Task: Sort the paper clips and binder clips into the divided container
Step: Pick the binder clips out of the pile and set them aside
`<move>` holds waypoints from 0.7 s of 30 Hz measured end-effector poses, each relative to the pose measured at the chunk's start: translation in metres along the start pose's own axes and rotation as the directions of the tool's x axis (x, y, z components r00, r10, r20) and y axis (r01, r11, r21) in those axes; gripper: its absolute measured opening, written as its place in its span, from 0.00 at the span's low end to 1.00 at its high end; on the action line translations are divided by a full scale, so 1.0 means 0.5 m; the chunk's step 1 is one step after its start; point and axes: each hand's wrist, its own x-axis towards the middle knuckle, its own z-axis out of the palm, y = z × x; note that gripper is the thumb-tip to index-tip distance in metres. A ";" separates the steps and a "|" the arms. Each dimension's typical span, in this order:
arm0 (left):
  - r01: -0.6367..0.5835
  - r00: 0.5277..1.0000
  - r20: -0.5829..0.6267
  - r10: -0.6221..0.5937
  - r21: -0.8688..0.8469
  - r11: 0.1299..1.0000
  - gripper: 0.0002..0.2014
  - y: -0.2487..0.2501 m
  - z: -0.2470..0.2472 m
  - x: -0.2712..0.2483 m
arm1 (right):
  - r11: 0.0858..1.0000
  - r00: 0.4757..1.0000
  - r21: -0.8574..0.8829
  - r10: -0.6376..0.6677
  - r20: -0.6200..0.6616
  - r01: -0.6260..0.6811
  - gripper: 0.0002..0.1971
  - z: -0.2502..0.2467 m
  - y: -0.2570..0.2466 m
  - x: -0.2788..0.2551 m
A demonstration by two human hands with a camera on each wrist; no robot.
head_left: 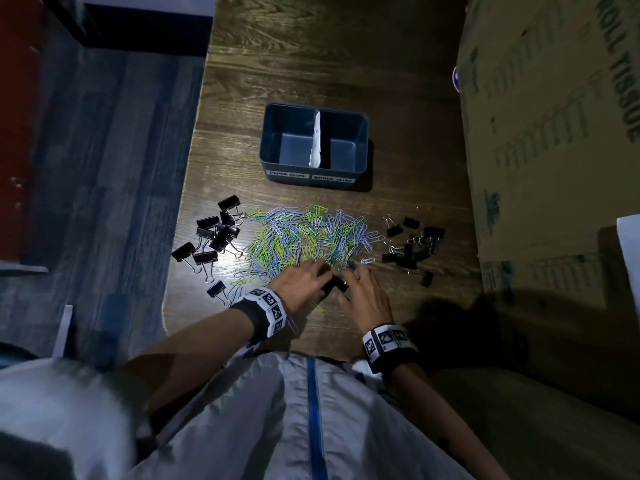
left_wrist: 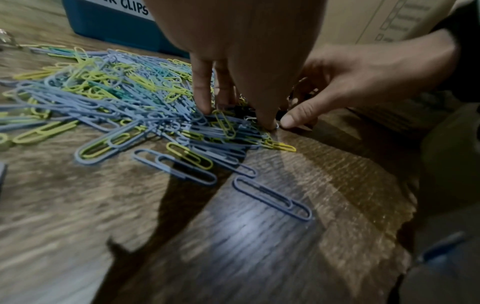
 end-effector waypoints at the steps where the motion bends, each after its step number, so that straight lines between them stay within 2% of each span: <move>1: 0.011 1.000 0.000 -0.011 -0.020 1.000 0.25 0.003 -0.001 0.000 | 1.000 1.000 0.021 0.018 -0.018 -0.018 0.27 0.001 0.001 -0.002; 5: 0.066 0.997 -0.037 -0.072 -0.131 0.989 0.26 0.016 -0.008 0.008 | 0.995 0.998 0.086 0.061 -0.024 -0.059 0.25 0.000 0.001 0.000; 9: 0.052 0.996 -0.065 -0.063 -0.162 0.985 0.29 0.020 -0.009 0.010 | 0.981 0.991 0.168 0.112 -0.069 -0.099 0.12 -0.006 -0.002 0.003; 13: 0.028 0.981 -0.174 -0.084 -0.303 0.953 0.25 0.007 -0.013 0.000 | 0.893 0.974 0.405 0.226 -0.021 -0.198 0.09 -0.008 0.012 0.014; 16: -0.046 0.964 -0.261 -0.045 -0.334 0.941 0.20 -0.014 -0.020 -0.011 | 0.776 0.964 0.583 0.262 0.051 -0.242 0.07 -0.017 0.021 0.023; 19: -0.099 0.952 -0.305 -0.018 -0.364 0.926 0.12 -0.027 -0.032 -0.024 | 0.720 0.956 0.646 0.289 0.053 -0.253 0.07 -0.031 0.023 0.036; 21: -0.099 0.951 -0.305 -0.042 -0.431 0.897 0.07 -0.036 -0.034 -0.028 | 0.713 0.952 0.658 0.305 0.021 -0.243 0.12 -0.040 0.027 0.043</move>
